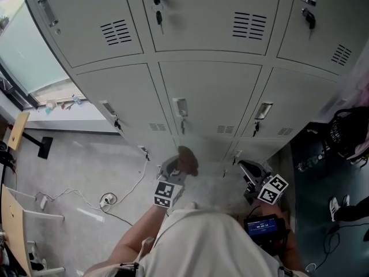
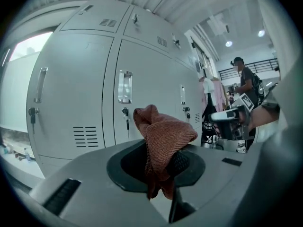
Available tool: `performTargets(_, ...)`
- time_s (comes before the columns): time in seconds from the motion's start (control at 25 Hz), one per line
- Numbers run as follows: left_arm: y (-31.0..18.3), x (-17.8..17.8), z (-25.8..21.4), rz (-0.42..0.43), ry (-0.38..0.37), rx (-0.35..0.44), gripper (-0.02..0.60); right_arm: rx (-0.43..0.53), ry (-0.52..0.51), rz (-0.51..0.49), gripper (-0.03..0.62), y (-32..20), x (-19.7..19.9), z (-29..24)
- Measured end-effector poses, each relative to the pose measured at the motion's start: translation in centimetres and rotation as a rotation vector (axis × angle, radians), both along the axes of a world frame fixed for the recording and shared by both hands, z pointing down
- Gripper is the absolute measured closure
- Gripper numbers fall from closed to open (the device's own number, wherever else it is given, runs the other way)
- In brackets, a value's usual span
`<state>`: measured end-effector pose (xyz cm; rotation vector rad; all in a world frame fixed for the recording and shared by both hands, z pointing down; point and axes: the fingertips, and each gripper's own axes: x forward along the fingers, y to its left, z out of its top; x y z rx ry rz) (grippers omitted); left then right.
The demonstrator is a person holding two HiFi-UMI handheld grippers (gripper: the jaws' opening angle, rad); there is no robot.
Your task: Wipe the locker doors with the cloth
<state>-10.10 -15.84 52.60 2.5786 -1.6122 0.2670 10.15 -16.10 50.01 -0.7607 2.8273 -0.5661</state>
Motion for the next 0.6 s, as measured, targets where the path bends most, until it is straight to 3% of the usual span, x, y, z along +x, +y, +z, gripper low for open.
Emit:
performTargets(0.24, 0.8, 0.5, 1.5, 0.039, -0.002, -0.058, 0.5, -0.008, 0.008, 0.03, 0.571, 0.5, 0.5, 0.3)
performTargets(0.44, 0.5, 2.9, 0.9, 0.095, 0.014, -0.036, 0.5, -0.013, 0.005, 0.062, 0.571, 1.1, 1.6, 0.5)
performTargets(0.6, 1.4, 5.5, 1.7, 0.151, -0.003, -0.084, 0.501, -0.031, 0.004, 0.101, 0.571, 2.7, 3.6, 0.9)
